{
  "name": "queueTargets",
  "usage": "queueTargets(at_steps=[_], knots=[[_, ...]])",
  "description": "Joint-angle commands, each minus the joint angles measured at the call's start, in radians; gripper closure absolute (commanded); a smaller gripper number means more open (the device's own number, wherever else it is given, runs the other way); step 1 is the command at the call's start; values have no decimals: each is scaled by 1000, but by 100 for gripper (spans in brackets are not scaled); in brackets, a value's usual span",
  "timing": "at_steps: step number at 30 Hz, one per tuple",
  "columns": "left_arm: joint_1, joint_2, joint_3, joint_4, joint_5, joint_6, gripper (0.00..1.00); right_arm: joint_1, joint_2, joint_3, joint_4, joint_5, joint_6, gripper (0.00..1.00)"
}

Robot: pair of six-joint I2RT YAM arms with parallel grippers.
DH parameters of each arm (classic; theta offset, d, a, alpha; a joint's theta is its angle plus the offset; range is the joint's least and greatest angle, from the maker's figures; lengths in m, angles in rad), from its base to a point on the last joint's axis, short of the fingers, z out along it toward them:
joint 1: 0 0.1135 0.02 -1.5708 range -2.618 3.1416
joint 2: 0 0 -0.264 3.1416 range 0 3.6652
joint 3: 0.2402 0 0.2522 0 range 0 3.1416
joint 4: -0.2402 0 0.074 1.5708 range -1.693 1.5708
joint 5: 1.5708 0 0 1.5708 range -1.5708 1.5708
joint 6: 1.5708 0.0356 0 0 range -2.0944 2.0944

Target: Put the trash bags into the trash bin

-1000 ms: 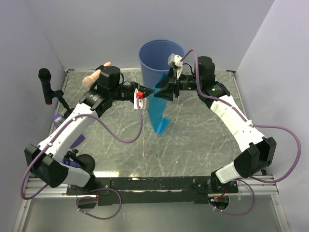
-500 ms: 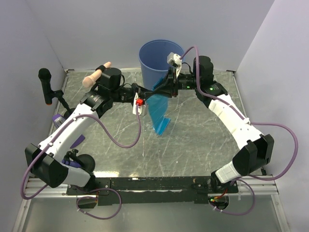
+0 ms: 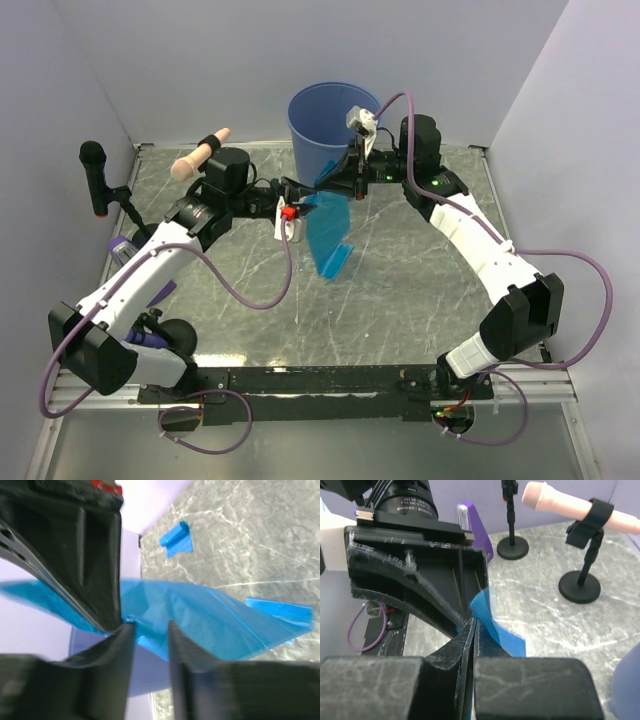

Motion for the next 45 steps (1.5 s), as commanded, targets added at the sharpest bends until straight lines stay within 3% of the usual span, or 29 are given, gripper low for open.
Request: queueTargets(at_steps=[1,3,5,7,9,11,12,14,19,25,45], knots=[[14,-67,9,34,-31,-155,57,-40,-8,2,37,-48,32,100],[66,-82,29,-1,17,-247,53,-63,-9,19,0,-86,16,100],[127,-73,68,3,64,-444,52,-78,-11,44,-61,-140,-22,100],[177,-32,143,-14,156,-616,53,-81,-15,59,-132,-170,-72,100],[186,25,209,-29,214,-733,57,-83,-23,36,-90,-194,-33,100],[183,45,192,74,250,-857,62,-83,-29,5,-1,-206,82,100],[178,43,162,215,254,-958,64,-83,-29,-4,36,-203,132,100],[160,45,129,302,261,-1031,70,-81,-23,-5,88,-192,203,100],[135,79,174,262,287,-1024,71,-87,6,13,170,-166,348,100],[126,106,204,198,278,-982,50,-87,25,21,220,-152,411,100],[60,177,318,16,221,-771,67,-103,14,-5,317,-117,498,100]])
